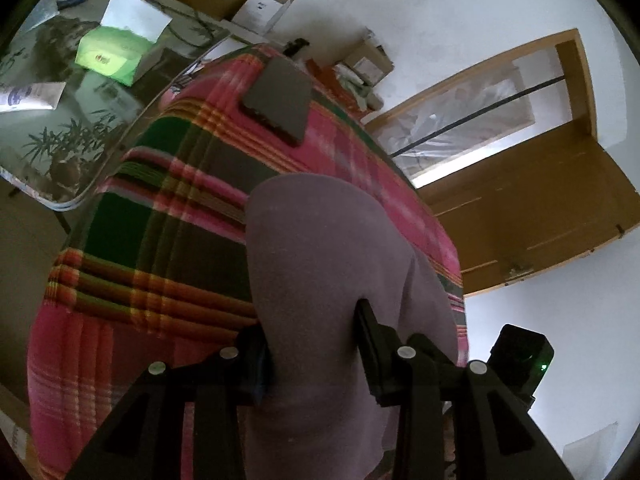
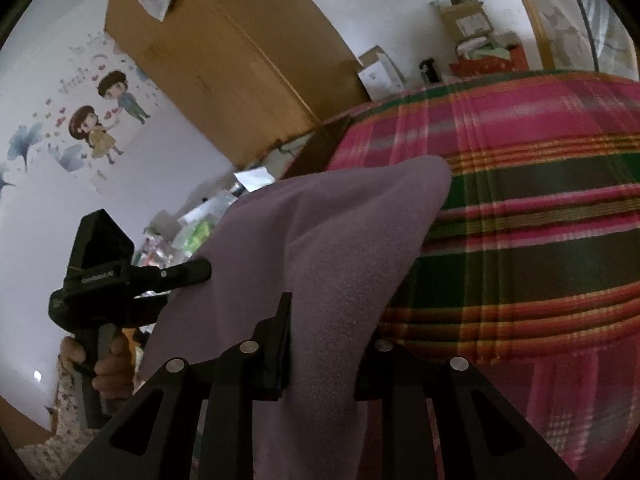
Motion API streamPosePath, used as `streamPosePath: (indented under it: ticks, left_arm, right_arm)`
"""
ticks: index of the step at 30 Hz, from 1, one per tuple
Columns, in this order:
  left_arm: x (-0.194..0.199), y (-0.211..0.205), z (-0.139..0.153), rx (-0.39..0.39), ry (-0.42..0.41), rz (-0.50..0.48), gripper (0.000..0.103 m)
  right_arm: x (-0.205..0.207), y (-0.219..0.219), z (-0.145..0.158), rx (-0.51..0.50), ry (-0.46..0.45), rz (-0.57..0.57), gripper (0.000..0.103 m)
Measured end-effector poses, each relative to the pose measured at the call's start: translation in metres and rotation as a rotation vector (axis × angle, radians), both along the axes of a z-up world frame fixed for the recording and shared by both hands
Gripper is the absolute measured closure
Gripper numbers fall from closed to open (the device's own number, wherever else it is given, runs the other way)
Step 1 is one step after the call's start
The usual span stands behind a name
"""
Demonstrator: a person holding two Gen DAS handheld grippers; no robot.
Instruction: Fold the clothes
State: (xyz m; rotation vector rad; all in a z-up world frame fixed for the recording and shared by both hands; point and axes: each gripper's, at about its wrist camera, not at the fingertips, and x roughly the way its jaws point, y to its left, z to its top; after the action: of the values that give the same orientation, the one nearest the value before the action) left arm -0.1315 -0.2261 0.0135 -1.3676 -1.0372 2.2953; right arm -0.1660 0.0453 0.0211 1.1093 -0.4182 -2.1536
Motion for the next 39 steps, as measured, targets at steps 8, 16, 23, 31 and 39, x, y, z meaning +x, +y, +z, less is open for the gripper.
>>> streamPosePath:
  ticks: [8,16,23,31,39]
  left_arm:
    - [0.001,-0.005,-0.015,0.007,-0.009,-0.015,0.059]
    - [0.021,-0.006,-0.008,-0.079,0.017,0.031,0.055]
    - [0.056,-0.003,-0.006,-0.097,0.011,0.085,0.054]
    - [0.093,0.002,-0.008,-0.096,0.012,0.116,0.055]
    - [0.112,0.009,-0.003,-0.136,0.005,0.138,0.055]
  right_arm:
    - [-0.006,-0.002,-0.013,0.056,-0.011,-0.005,0.069]
    - [0.011,-0.001,-0.010,0.160,0.069,-0.008,0.064]
    - [0.034,0.018,-0.008,0.158,0.074,-0.055,0.064]
    - [0.074,0.029,-0.007,0.217,0.111,-0.102,0.064]
    - [0.092,0.038,-0.012,0.233,0.083,-0.121,0.064]
